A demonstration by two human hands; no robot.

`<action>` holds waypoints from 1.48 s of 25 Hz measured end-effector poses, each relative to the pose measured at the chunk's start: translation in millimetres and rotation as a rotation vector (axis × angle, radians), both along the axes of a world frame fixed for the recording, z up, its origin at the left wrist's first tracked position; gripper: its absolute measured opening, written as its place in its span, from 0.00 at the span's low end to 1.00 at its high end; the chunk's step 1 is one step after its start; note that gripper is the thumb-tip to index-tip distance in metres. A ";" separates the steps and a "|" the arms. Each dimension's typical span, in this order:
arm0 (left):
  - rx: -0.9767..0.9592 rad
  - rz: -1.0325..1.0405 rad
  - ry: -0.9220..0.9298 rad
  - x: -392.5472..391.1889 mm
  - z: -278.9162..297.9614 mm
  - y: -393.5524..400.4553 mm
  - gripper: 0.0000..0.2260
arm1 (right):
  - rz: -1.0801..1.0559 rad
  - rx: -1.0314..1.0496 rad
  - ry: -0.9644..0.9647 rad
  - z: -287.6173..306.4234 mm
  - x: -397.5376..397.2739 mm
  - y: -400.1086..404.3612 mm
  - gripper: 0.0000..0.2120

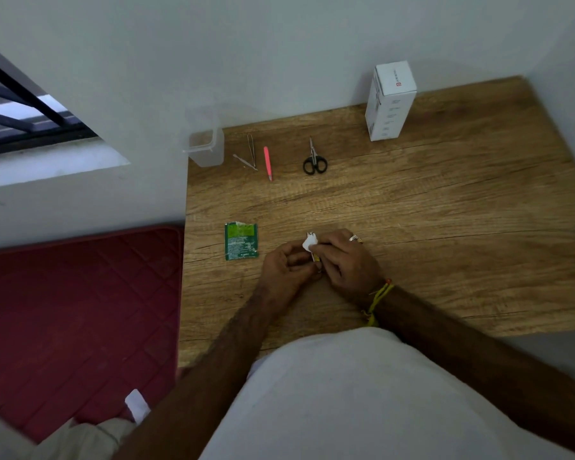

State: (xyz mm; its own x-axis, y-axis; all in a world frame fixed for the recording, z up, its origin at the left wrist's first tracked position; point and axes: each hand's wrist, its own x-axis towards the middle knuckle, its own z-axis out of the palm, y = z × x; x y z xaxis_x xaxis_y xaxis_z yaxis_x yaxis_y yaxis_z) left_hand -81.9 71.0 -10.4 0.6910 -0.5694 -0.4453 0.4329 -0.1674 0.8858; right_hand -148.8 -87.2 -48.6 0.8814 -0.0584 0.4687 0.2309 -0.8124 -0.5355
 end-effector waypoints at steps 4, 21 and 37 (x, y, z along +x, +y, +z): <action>-0.016 -0.006 0.021 1.7 3.6 0.3 0.23 | -0.002 -0.002 -0.003 1.6 -1.1 -0.5 0.12; -0.006 -0.019 0.001 1.0 4.2 1.4 0.24 | 0.032 -0.011 0.014 -3.0 -4.8 -0.6 0.12; 0.039 -0.027 -0.046 -0.6 4.4 -0.1 0.25 | 0.076 -0.041 0.002 -1.2 -14.1 -1.4 0.12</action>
State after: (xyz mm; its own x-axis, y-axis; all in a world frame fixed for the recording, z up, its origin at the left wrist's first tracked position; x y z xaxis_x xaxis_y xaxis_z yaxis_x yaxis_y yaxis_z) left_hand -82.5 70.8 -6.0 0.6957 -0.5710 -0.4358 0.3867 -0.2136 0.8971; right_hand -162.9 -88.6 -49.7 0.8834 0.0283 0.4678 0.2920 -0.8140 -0.5022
